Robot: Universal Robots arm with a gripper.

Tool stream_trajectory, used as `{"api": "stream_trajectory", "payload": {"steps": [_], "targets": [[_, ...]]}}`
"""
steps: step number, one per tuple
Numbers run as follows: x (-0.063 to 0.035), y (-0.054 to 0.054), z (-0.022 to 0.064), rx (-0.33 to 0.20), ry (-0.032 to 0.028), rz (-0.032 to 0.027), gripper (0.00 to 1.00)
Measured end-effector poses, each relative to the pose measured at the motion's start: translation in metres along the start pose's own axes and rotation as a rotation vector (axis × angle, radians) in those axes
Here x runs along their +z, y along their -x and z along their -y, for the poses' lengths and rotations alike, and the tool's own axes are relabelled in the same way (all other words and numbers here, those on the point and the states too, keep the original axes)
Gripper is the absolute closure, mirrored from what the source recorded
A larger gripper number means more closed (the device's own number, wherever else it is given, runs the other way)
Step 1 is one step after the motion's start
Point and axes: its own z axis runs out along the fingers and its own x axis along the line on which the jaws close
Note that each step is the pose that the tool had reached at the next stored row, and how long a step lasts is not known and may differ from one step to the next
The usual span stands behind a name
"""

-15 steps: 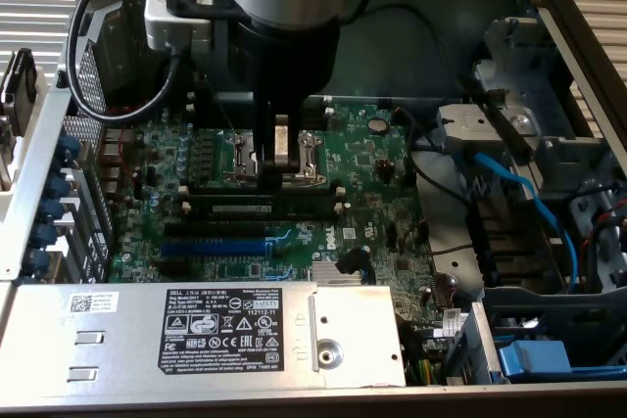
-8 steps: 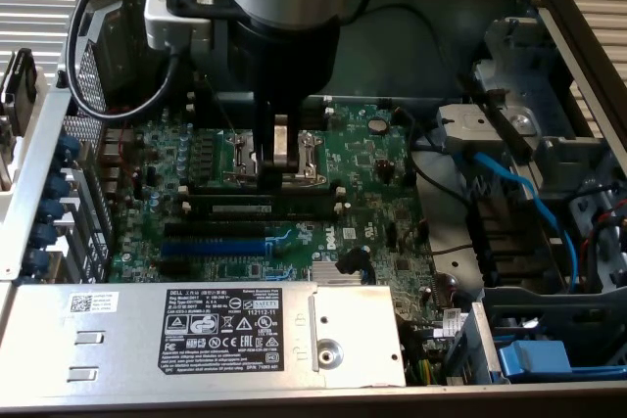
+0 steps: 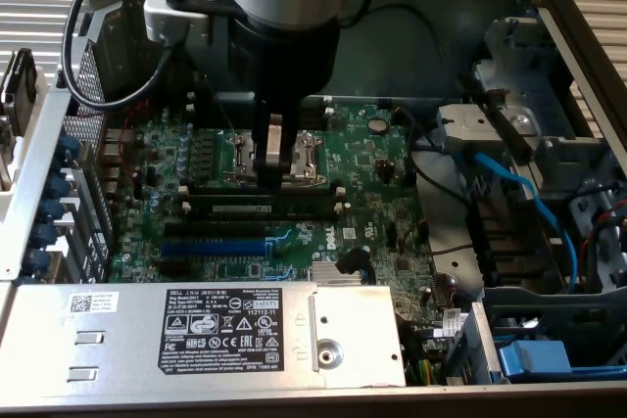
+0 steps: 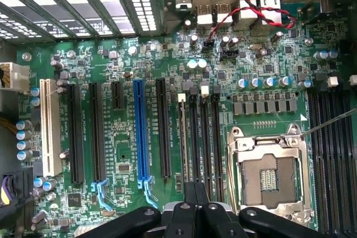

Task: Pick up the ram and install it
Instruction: 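Press down the ram until it locks into place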

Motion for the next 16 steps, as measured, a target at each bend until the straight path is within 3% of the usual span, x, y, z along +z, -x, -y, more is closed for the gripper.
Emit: {"api": "stream_trajectory", "payload": {"steps": [16], "targets": [[0.0000, 0.0000, 0.0000, 0.131, 0.0030, 0.0054, 0.90]]}}
